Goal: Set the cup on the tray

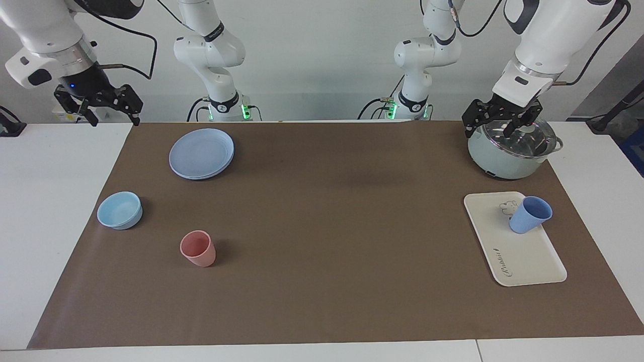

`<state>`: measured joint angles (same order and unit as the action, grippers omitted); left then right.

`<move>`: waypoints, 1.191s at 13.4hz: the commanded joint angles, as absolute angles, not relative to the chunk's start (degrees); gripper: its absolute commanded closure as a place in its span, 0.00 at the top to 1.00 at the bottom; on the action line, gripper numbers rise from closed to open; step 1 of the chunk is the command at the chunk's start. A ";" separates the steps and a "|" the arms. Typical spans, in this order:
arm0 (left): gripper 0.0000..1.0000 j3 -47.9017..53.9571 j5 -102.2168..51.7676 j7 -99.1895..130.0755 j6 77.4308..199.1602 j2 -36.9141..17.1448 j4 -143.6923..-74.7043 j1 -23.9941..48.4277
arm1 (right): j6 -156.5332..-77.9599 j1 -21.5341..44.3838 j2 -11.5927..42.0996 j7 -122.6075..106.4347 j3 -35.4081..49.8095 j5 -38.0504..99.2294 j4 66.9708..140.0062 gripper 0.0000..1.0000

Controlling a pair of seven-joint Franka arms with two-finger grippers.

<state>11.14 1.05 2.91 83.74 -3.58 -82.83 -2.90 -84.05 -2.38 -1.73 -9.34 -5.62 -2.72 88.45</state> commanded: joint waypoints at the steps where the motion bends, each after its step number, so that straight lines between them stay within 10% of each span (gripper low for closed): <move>1: 1.00 10.72 0.18 2.90 86.30 -2.11 -84.55 -2.90 | -83.23 -2.46 -1.76 -8.44 -4.83 -3.43 88.33 1.00; 16: 1.00 9.93 -1.85 3.08 85.08 -0.70 -84.11 -4.04 | -84.11 -2.90 -1.58 0.18 -0.18 -0.52 87.72 1.00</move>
<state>10.26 -1.42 2.91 85.44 -2.16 -82.80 -3.57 -84.34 -2.14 -1.70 1.53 -0.25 -1.32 88.37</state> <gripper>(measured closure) 0.000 0.000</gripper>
